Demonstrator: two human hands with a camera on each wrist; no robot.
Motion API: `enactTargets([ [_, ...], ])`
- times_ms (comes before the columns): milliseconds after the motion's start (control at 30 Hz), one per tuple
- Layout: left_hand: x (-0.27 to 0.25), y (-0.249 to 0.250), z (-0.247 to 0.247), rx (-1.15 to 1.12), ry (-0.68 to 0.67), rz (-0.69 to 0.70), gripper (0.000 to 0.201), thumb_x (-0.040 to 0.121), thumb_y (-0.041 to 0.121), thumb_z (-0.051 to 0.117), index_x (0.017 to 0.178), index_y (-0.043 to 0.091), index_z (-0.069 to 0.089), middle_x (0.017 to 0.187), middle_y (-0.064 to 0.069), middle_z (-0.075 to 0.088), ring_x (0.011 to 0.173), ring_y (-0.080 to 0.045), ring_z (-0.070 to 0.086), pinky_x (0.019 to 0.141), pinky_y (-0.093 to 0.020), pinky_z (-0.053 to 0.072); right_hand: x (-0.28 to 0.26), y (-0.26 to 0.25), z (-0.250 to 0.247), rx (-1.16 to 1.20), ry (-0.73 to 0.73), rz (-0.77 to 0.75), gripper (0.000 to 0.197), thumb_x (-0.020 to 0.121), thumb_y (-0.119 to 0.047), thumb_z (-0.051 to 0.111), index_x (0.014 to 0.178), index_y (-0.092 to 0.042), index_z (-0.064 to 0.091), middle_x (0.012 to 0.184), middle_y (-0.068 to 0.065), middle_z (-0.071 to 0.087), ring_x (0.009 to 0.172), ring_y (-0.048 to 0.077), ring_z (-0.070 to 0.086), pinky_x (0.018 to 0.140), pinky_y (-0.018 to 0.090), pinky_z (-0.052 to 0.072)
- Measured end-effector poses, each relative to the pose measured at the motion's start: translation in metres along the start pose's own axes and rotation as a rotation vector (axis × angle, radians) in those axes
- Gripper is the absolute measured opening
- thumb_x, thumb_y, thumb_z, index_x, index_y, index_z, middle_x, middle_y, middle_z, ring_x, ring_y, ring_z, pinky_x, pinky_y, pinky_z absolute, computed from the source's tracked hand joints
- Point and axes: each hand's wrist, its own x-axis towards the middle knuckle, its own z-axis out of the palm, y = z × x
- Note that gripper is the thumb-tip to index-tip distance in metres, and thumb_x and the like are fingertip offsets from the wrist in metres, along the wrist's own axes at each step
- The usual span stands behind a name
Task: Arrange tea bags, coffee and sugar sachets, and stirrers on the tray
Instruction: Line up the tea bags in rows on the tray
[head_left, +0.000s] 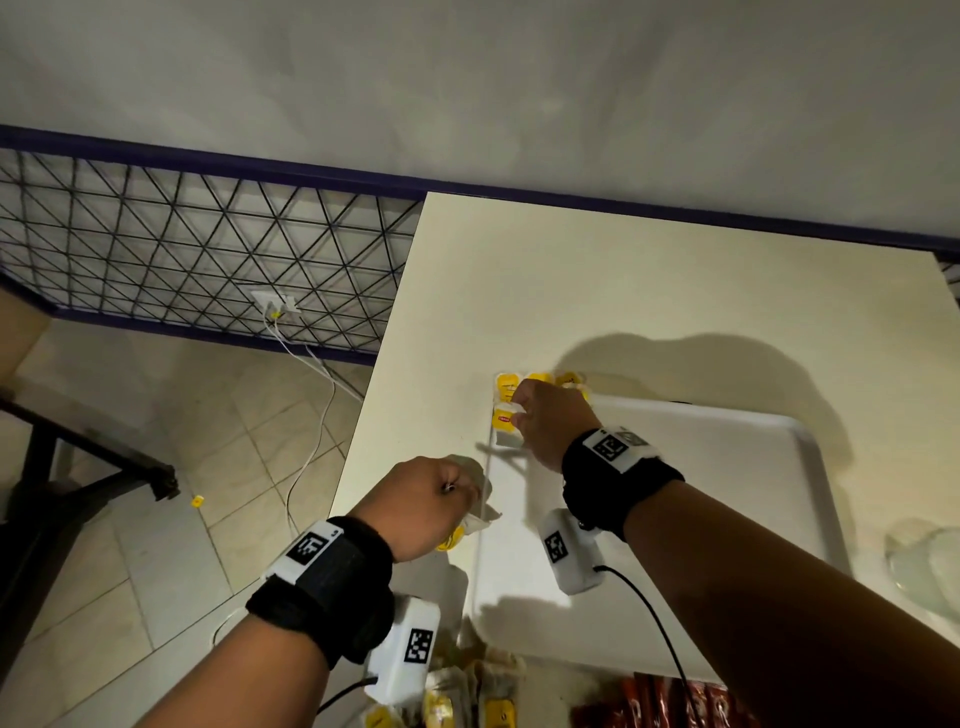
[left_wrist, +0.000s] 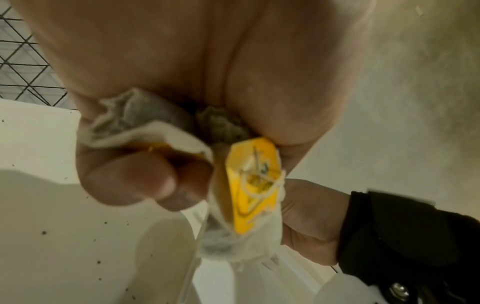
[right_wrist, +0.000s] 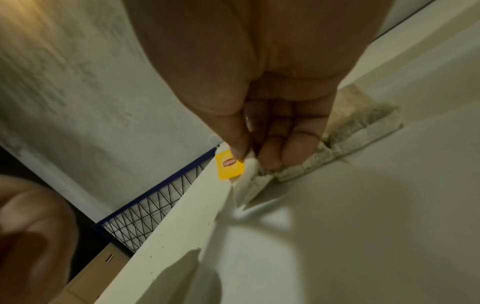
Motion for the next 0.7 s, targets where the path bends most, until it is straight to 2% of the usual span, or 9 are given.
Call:
enactTargets([
  [133,-0.0030,0.0021,-0.0001,-0.013,-0.002,0.002,0.021,0.095,0.023,0.052,0.092,0.013,0.070,0.042,0.024,0.050,0.042,0.006,0.046,0.048,-0.014,0.032,0.0031,0.0031,0.0027,-0.035,0.039,0.002,0.026,0.093,-0.022,0.055,0.118,-0.014,0.060,0.109,0.008,0.067,0.107,0.027,0.059,0.088,0.028,0.043],
  [367,-0.0055,0.0006,0.0011,-0.027,-0.005,0.005,0.021,0.096,0.022,0.052,0.093,0.013,0.071,0.043,0.026,0.051,0.043,0.008,0.047,0.049,-0.013,0.032,0.0048,0.0044,0.0046,0.008,0.104,0.013,0.022,0.090,-0.022,0.061,0.111,-0.015,0.065,0.106,0.008,0.068,0.106,0.027,0.059,0.088,0.026,0.041],
  [467,-0.0062,-0.0013,0.0017,-0.040,-0.004,0.001,0.020,0.096,0.022,0.053,0.094,0.013,0.071,0.043,0.026,0.051,0.043,0.008,0.047,0.049,-0.013,0.032,0.0050,0.0050,0.0053,0.024,0.085,0.010,0.022,0.089,-0.023,0.062,0.111,-0.017,0.066,0.108,0.006,0.069,0.106,0.026,0.059,0.087,0.026,0.042],
  [600,-0.0076,-0.0019,0.0018,-0.051,-0.002,0.005,0.020,0.096,0.023,0.053,0.095,0.014,0.071,0.042,0.026,0.051,0.043,0.008,0.047,0.048,-0.010,0.032,0.0056,0.0047,0.0046,-0.015,0.076,0.009,0.028,0.090,-0.021,0.061,0.118,-0.016,0.062,0.114,0.006,0.067,0.111,0.025,0.057,0.091,0.026,0.041],
  [700,-0.0078,-0.0013,0.0021,-0.057,-0.001,0.008,0.020,0.096,0.022,0.053,0.095,0.013,0.071,0.042,0.026,0.050,0.042,0.008,0.047,0.047,-0.010,0.031,0.0044,0.0071,0.0024,0.003,0.133,-0.008,0.028,0.087,-0.014,0.062,0.115,-0.016,0.057,0.110,0.008,0.061,0.107,0.025,0.054,0.086,0.027,0.040],
])
